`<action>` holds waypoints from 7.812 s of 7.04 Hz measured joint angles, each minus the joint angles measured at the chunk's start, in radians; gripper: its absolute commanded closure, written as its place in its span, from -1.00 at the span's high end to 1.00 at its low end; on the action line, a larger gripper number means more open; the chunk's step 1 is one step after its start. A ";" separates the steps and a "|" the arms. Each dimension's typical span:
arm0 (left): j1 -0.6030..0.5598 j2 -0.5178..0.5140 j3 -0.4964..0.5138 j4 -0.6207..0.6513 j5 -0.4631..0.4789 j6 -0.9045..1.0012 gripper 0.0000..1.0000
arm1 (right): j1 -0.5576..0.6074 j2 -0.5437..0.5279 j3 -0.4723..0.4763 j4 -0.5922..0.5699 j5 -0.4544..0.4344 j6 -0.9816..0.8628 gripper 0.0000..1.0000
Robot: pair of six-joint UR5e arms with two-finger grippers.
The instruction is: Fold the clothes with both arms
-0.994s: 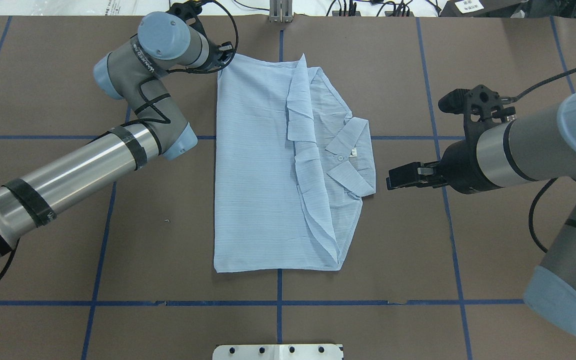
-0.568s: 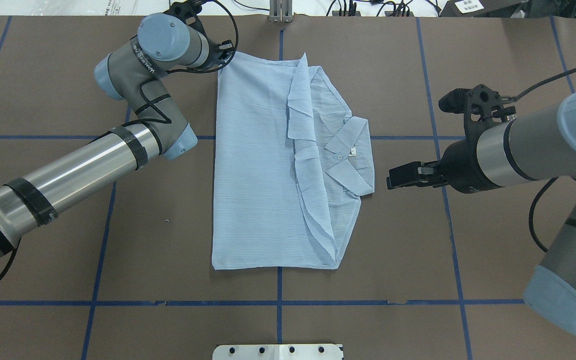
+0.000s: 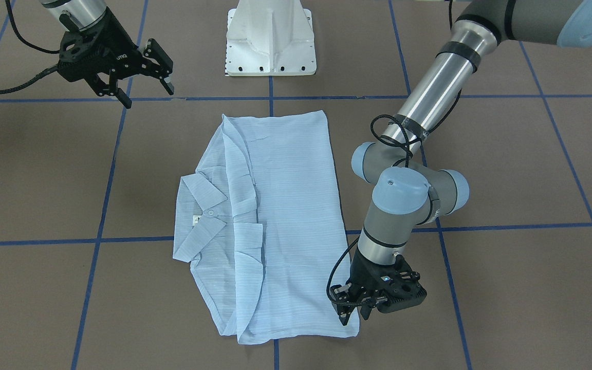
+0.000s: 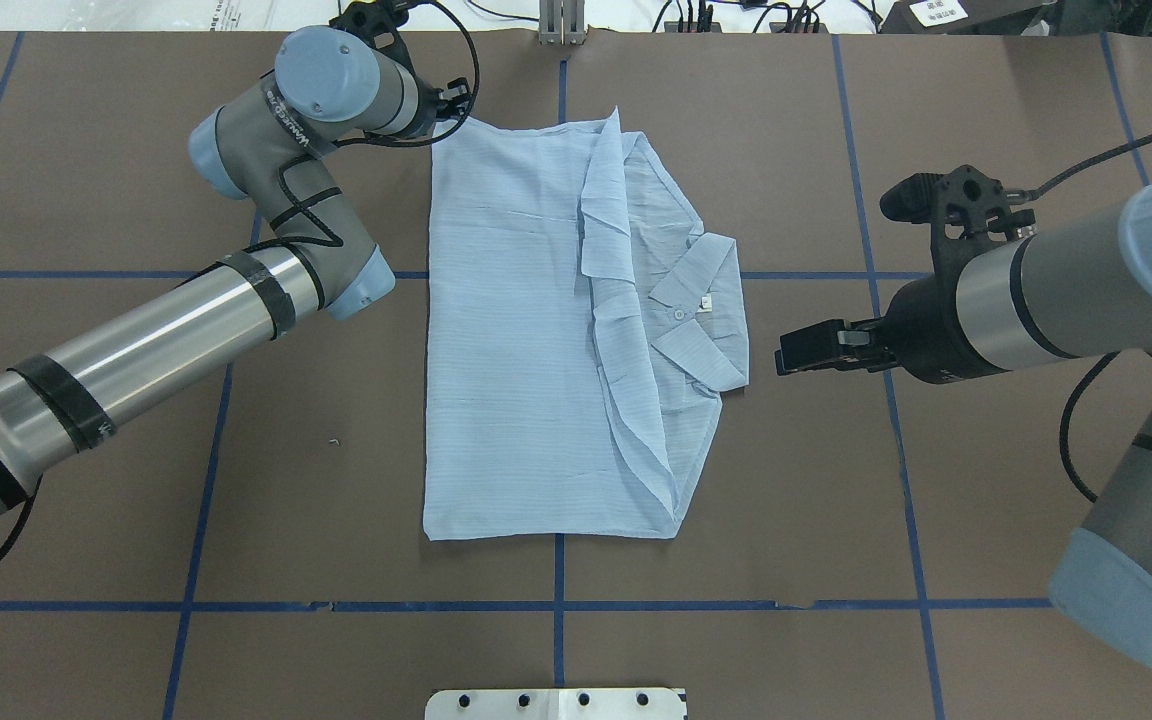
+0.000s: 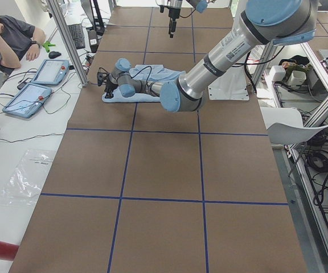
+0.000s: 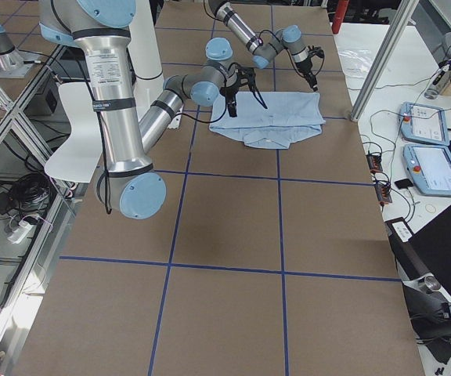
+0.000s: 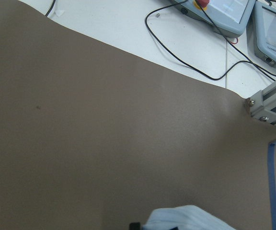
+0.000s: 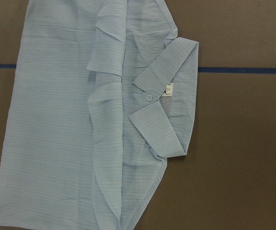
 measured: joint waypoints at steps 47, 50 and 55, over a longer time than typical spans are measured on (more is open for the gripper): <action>-0.164 0.607 -0.820 0.283 -0.363 0.357 1.00 | -0.095 0.357 -0.478 -0.064 -0.428 -0.385 1.00; -0.163 0.609 -0.823 0.283 -0.362 0.353 1.00 | -0.075 0.421 -0.623 0.055 -0.403 -0.377 1.00; -0.093 0.644 -0.913 0.289 -0.358 0.213 1.00 | -0.062 0.349 -0.536 0.076 -0.214 -0.252 1.00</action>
